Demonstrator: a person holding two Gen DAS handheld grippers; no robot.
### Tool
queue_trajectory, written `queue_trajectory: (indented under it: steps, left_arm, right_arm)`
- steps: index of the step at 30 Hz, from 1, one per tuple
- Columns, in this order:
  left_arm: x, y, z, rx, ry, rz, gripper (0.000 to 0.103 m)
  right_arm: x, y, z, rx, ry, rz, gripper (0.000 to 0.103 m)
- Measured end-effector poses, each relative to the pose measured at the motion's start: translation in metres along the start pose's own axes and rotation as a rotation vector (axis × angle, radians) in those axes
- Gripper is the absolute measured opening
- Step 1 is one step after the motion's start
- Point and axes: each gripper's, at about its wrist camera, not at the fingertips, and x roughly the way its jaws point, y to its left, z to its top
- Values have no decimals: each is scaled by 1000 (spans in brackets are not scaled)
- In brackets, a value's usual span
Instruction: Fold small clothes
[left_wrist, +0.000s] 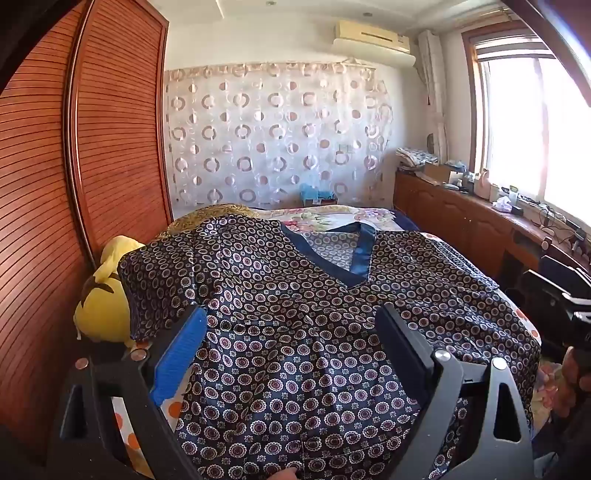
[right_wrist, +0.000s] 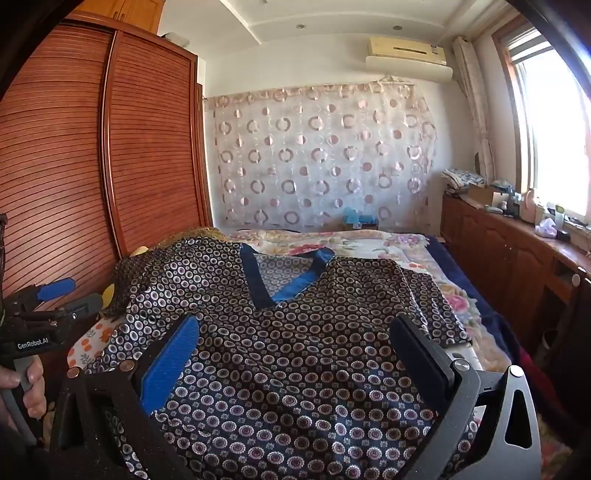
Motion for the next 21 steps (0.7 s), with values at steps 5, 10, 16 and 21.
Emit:
queue_trajectory:
  steps: [5, 10, 16, 21]
  left_arm:
    - [0, 0, 0, -5, 7, -3, 93]
    - [-2, -1, -1, 2, 9, 0, 93]
    - [-2, -2, -2, 4, 9, -1, 93]
    - [1, -3, -3, 2, 8, -3, 93]
  right_arm:
    - [-1, -1, -2, 7, -4, 5, 103]
    - [-2, -1, -6, -7, -12, -11, 103]
    - [0, 3, -1, -4, 1, -10, 103]
    - [1, 3, -1, -2, 2, -11, 103]
